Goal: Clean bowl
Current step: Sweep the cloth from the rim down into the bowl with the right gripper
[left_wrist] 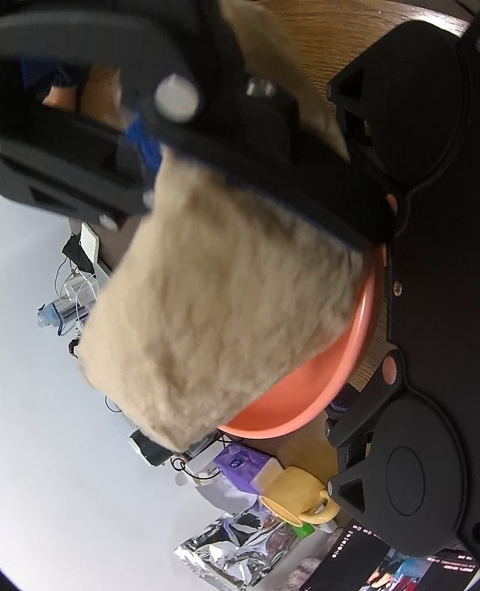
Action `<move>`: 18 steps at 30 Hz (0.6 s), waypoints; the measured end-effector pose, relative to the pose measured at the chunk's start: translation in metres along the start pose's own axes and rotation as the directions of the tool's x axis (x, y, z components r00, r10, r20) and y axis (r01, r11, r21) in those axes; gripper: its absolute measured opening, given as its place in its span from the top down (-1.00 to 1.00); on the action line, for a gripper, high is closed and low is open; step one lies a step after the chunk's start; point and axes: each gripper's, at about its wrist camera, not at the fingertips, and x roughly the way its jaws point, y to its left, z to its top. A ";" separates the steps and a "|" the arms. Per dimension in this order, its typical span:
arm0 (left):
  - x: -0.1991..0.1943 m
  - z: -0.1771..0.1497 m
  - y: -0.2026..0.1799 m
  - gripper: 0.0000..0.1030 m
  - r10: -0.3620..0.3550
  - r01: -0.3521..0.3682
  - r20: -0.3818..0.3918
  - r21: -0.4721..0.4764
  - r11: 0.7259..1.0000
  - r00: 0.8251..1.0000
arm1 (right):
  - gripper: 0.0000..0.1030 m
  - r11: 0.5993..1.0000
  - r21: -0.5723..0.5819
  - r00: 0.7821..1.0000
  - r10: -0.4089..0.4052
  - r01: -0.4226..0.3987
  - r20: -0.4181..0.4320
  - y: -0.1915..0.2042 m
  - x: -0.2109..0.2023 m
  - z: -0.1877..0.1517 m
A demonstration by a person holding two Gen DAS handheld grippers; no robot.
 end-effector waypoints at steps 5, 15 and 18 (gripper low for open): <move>-0.001 0.001 -0.002 -0.85 0.000 0.000 0.001 0.004 1.000 1.000 | 0.89 0.999 0.016 0.998 0.031 -0.031 0.047 -0.010 -0.001 0.004; -0.003 0.003 -0.008 -0.85 0.008 -0.008 0.003 0.015 1.000 1.000 | 0.89 1.000 0.016 0.992 0.001 -0.003 0.128 -0.018 0.004 0.020; -0.003 0.003 -0.010 -0.85 0.009 -0.009 0.003 0.015 1.000 1.000 | 0.89 0.998 0.044 0.985 -0.049 0.043 0.163 -0.023 0.006 0.024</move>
